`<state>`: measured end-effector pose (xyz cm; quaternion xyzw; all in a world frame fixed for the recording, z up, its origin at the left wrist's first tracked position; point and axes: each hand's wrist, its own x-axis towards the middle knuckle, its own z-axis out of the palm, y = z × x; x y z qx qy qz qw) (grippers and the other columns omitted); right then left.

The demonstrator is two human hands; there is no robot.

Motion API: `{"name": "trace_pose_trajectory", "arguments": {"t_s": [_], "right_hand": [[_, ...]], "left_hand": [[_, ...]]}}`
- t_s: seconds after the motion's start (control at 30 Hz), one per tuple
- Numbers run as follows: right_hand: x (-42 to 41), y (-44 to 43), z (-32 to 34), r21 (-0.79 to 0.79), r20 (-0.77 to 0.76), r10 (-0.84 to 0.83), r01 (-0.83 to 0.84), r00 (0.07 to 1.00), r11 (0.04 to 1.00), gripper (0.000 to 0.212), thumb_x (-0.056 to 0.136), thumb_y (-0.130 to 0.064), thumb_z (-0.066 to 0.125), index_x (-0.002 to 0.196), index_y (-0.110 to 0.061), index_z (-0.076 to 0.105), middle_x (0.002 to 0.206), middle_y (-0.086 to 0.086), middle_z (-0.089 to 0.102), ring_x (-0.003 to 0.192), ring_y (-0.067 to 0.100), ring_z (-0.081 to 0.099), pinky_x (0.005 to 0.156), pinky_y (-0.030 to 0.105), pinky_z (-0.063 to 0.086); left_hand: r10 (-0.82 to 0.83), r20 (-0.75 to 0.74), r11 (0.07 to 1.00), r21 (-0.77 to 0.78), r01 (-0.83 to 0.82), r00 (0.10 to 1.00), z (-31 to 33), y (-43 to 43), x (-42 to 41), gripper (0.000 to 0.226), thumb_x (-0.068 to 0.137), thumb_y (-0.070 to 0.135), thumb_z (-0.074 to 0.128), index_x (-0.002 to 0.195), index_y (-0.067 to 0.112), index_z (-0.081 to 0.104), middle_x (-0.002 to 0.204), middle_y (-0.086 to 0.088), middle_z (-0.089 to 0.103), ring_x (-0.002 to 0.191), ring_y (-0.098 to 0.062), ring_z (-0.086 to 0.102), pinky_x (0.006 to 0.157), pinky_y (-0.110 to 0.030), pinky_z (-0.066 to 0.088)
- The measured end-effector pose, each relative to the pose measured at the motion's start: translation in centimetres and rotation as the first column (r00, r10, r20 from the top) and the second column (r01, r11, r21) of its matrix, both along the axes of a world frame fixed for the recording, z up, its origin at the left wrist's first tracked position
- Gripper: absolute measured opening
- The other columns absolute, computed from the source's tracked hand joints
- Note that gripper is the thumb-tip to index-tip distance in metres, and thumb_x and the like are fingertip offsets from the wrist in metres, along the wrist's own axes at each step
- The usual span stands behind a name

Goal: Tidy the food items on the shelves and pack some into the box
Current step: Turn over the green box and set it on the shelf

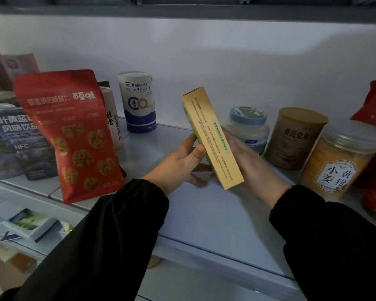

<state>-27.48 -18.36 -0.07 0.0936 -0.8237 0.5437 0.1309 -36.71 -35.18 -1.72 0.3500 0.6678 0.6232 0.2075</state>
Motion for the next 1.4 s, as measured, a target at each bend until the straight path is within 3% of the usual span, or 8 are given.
{"name": "trace_pose_trajectory", "arguments": {"t_s": [0.13,0.27,0.33,0.47,0.6,1.07,1.2,1.4], "right_hand": [[-0.9,0.7,-0.8,0.02,-0.012,0.002,-0.002,1.0,1.0,0.09,0.082,-0.091,0.044,0.161,-0.049,0.026,0.16,-0.014,0.046,0.146,0.013,0.046,0.115,0.058,0.041],[-0.9,0.4,-1.0,-0.092,-0.083,-0.036,0.028,0.996,0.995,0.101,0.072,-0.09,0.059,0.156,-0.051,0.02,0.159,-0.013,0.046,0.141,0.001,0.048,0.11,0.024,0.047],[-1.2,0.2,-1.1,-0.116,-0.131,-0.08,0.065,0.988,0.991,0.105,0.075,-0.08,0.069,0.159,-0.038,0.021,0.153,-0.009,0.053,0.138,0.007,0.054,0.108,0.026,0.049],[-1.5,0.2,-1.2,-0.12,-0.177,-0.226,0.207,0.958,0.971,0.058,0.091,-0.051,0.074,0.14,-0.029,0.053,0.127,-0.018,0.071,0.119,0.003,0.066,0.093,0.019,0.053],[-1.1,0.1,-1.3,-0.133,-0.183,-0.301,0.28,0.936,0.951,0.035,0.087,-0.047,0.067,0.12,-0.038,0.06,0.111,-0.028,0.073,0.107,-0.005,0.068,0.083,0.011,0.051],[-0.3,-0.7,-1.1,-0.233,-0.258,-0.29,0.231,0.922,0.944,0.025,0.108,-0.037,0.041,0.125,-0.036,0.059,0.12,-0.022,0.073,0.116,0.005,0.068,0.09,0.019,0.054],[-0.3,-0.7,-0.9,-0.231,-0.295,-0.277,0.213,0.915,0.949,0.025,0.109,-0.033,0.044,0.129,-0.034,0.059,0.122,-0.022,0.072,0.117,0.006,0.068,0.09,0.02,0.055],[-0.7,-0.1,-1.3,-0.128,-0.303,-0.189,0.156,0.934,0.979,0.067,0.096,-0.024,0.071,0.155,-0.032,0.04,0.144,-0.006,0.063,0.135,0.018,0.059,0.112,0.047,0.049]], "left_hand": [[-0.005,-0.011,1.0,-0.02,0.005,1.0,0.0,0.0,0.1,0.043,0.107,0.042,0.046,0.148,0.028,0.045,0.108,0.011,0.077,0.105,-0.015,0.075,0.074,-0.042,0.063],[-0.002,0.006,1.0,-0.018,0.002,1.0,0.0,0.3,0.5,0.018,0.109,0.03,0.045,0.118,0.032,0.061,0.09,0.016,0.078,0.086,-0.004,0.075,0.067,-0.03,0.06],[0.065,0.042,0.998,-0.001,-0.065,0.997,0.1,0.2,0.6,0.02,0.11,0.023,0.046,0.107,0.027,0.065,0.081,0.013,0.078,0.075,-0.004,0.074,0.065,-0.026,0.06],[0.183,0.192,0.977,0.075,-0.2,0.964,0.0,0.1,0.1,0.041,0.11,0.036,0.043,0.102,0.007,0.07,0.087,-0.012,0.076,0.077,-0.038,0.068,0.068,-0.041,0.055],[-0.011,0.276,0.971,0.234,-0.056,0.961,0.3,0.3,-0.5,0.077,0.098,0.075,0.023,0.128,0.022,0.07,0.123,-0.026,0.071,0.101,-0.06,0.065,0.079,-0.058,0.05],[0.037,0.297,0.92,0.362,-0.148,0.954,0.4,-0.1,-0.5,0.06,0.092,0.057,0.038,0.124,0.015,0.067,0.112,-0.018,0.076,0.078,-0.036,0.071,0.044,-0.034,0.051],[0.207,0.206,0.926,0.273,-0.259,0.956,0.2,0.2,-1.0,0.029,0.102,0.046,0.051,0.103,0.032,0.076,0.102,-0.002,0.079,0.09,-0.031,0.073,0.066,-0.041,0.06],[0.119,0.184,0.968,0.196,-0.155,0.976,-0.9,0.7,-2.0,0.04,0.104,0.032,0.06,0.14,0.017,0.054,0.132,-0.005,0.07,0.118,-0.026,0.07,0.097,-0.056,0.058]]}}
